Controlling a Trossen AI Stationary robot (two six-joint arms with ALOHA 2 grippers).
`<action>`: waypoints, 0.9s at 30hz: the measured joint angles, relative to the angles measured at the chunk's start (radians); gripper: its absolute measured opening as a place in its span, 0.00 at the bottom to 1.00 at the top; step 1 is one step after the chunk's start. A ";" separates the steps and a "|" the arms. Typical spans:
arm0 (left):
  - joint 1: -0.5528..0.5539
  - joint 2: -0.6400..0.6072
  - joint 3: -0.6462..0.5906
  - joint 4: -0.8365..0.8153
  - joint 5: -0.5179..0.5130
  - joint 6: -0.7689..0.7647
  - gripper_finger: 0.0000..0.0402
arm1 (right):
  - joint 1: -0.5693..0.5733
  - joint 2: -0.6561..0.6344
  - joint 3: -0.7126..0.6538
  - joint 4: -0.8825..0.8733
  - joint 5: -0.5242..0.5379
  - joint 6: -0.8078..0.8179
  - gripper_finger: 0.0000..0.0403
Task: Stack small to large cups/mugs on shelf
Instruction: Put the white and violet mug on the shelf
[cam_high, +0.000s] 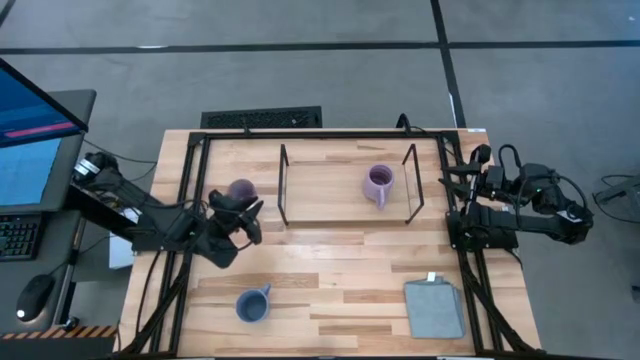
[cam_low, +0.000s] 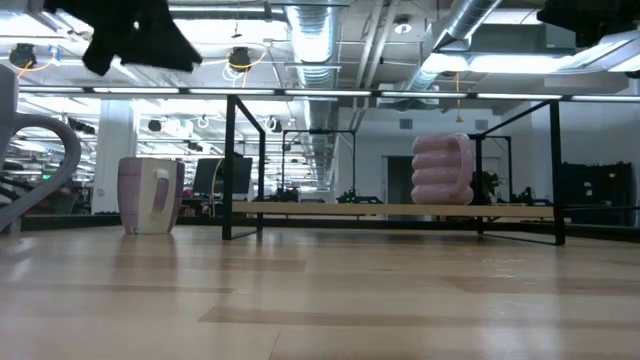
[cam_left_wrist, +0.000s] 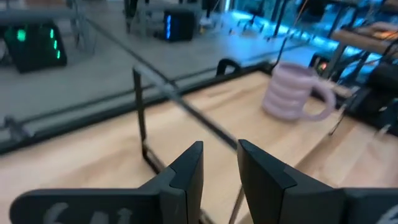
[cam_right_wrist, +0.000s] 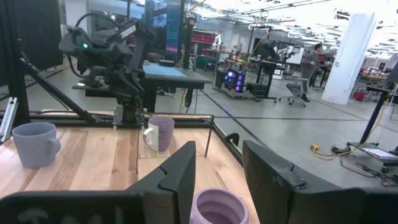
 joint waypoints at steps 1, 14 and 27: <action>0.013 0.000 0.000 -0.038 0.022 -0.043 0.22 | 0.000 0.000 0.000 0.000 0.000 0.000 0.38; 0.042 0.040 -0.002 -0.238 0.132 -0.452 0.22 | 0.000 0.000 0.000 0.000 0.000 0.000 0.39; 0.042 0.222 -0.002 -0.380 0.306 -0.796 0.22 | 0.000 0.000 0.000 -0.001 0.000 0.000 0.39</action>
